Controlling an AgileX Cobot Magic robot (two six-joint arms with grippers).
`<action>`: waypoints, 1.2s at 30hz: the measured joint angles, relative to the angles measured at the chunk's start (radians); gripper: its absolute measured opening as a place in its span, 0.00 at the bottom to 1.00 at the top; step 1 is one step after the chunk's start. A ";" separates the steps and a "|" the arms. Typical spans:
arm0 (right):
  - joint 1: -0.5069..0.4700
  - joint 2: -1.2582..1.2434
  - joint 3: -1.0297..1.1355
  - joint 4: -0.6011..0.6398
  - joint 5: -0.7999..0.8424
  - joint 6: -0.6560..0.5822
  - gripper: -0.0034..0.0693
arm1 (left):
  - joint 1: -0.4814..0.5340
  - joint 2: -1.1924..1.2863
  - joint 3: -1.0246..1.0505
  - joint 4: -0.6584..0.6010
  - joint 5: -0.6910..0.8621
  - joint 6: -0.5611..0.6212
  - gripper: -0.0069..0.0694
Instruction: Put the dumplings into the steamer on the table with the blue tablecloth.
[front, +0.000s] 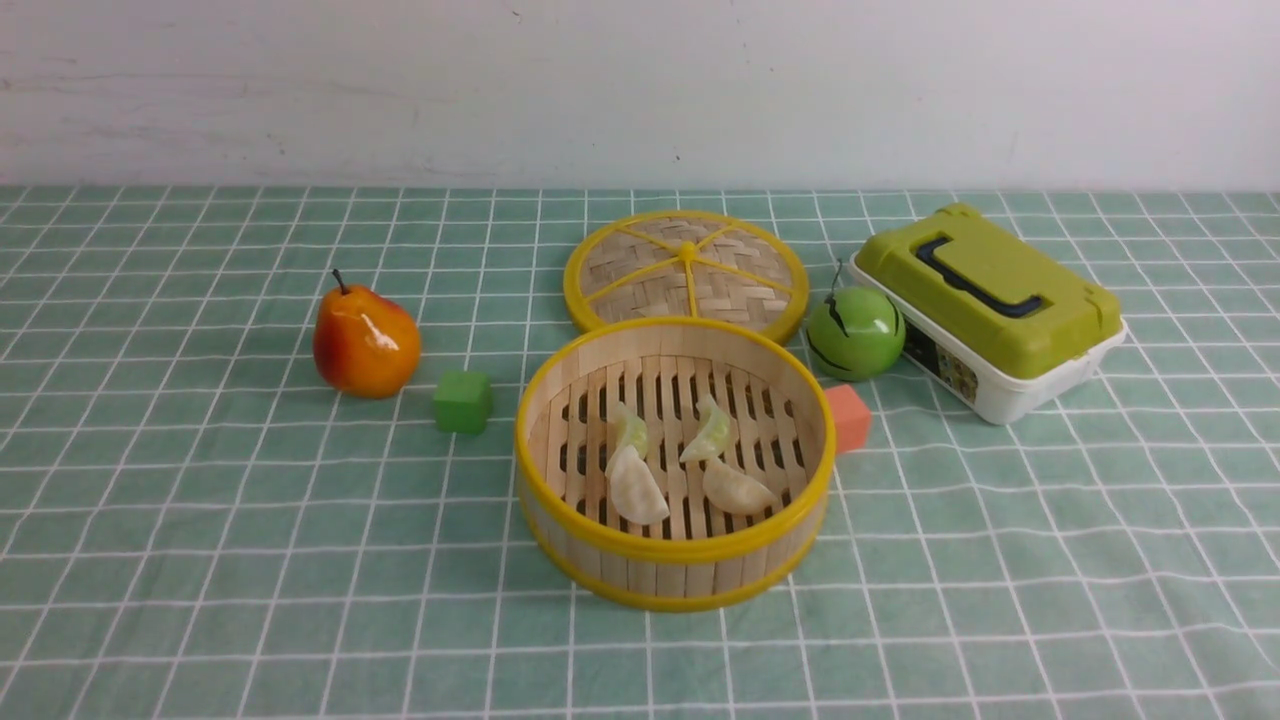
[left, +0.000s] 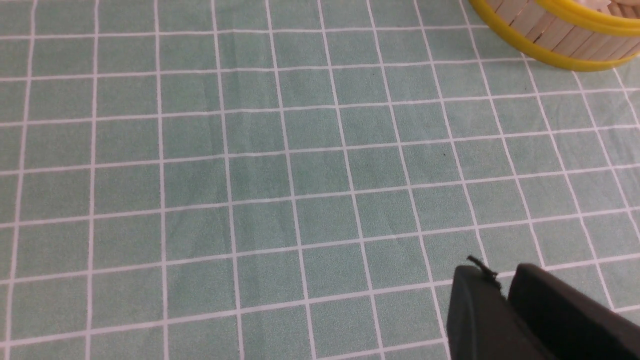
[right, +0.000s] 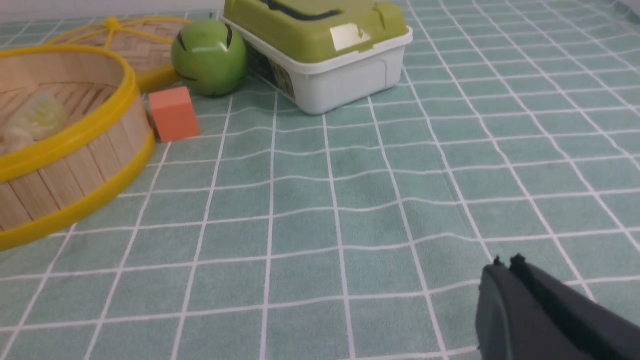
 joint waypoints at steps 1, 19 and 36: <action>0.000 0.000 0.000 0.002 0.010 0.000 0.02 | 0.000 0.000 0.000 0.000 0.000 0.000 0.21; 0.000 0.000 -0.009 0.009 0.069 0.002 0.03 | 0.000 0.000 0.000 0.000 0.002 0.000 0.24; 0.000 0.000 -0.009 0.009 0.069 0.003 0.03 | 0.000 -0.004 0.000 -0.001 0.002 0.000 0.25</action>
